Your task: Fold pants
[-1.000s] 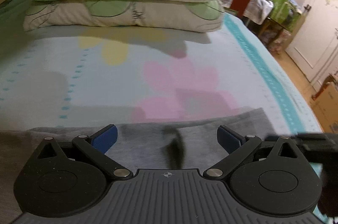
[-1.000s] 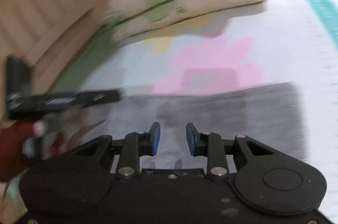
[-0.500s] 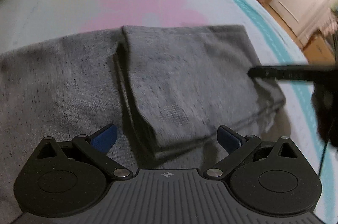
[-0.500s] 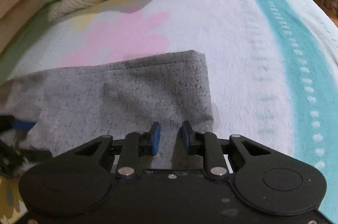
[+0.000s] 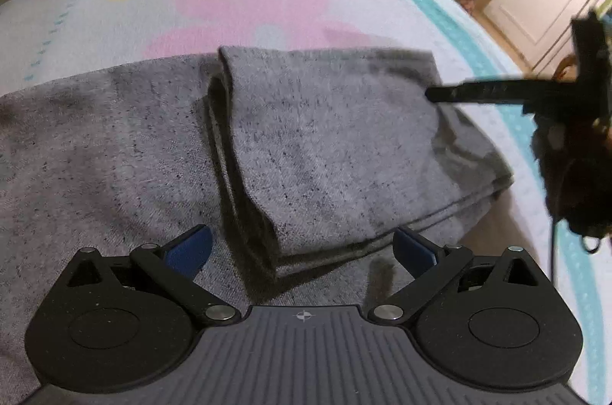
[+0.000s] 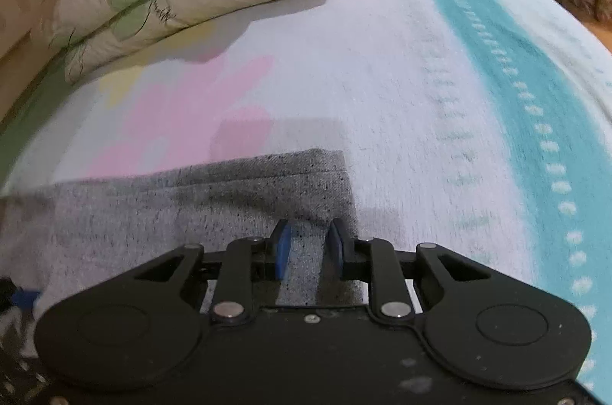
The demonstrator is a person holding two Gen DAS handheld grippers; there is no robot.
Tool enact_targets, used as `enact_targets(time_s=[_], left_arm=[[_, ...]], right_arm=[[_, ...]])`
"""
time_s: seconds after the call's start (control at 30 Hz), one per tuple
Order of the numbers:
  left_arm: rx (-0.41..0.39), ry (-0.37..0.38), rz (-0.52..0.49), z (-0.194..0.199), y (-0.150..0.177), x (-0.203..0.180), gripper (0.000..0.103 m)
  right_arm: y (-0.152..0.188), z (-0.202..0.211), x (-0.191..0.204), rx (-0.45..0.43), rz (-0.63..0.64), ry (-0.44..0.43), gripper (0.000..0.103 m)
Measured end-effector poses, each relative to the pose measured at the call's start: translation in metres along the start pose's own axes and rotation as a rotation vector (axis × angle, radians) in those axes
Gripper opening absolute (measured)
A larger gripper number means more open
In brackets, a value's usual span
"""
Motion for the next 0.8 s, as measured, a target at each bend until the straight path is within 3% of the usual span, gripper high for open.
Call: enact_targets(time_s=[0.1, 0.23, 0.33, 0.53, 0.67, 0.8], left_arm=[[-0.04, 0.027, 0.048, 0.027, -0.002, 0.019, 0.102], [-0.114, -0.019, 0.093, 0.08, -0.003, 0.05, 0.102], [-0.159, -0.058, 0.13, 0.114, 0.006, 0.072, 0.102], [-0.157, -0.107, 0.213, 0.14, 0.043, 0.102, 0.102], [-0.132, -0.085, 0.297, 0.146, 0.064, 0.119, 0.102], [-0.135, -0.081, 0.313, 0.151, 0.083, 0.129, 0.102]], right_arm=[[0.001, 0.002, 0.008, 0.013, 0.04, 0.026, 0.022], [-0.005, 0.004, 0.015, 0.012, 0.037, 0.044, 0.025], [-0.003, 0.02, 0.038, -0.045, 0.069, 0.041, 0.028], [0.019, 0.047, 0.118, -0.093, 0.245, -0.136, 0.027], [0.046, 0.053, 0.182, -0.043, 0.374, -0.284, 0.026], [0.071, 0.052, 0.242, 0.013, 0.475, -0.386, 0.026]])
Point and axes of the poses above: each gripper's, at about its wrist camera, not at the fingertips, and z roughly against the way its jaws point, x to its left, y to its underside, the point moved 1 cm from there along -z, roughly the way its jaws point, and after that the axes turned 4 degrees about x, right-handed, at the moved point
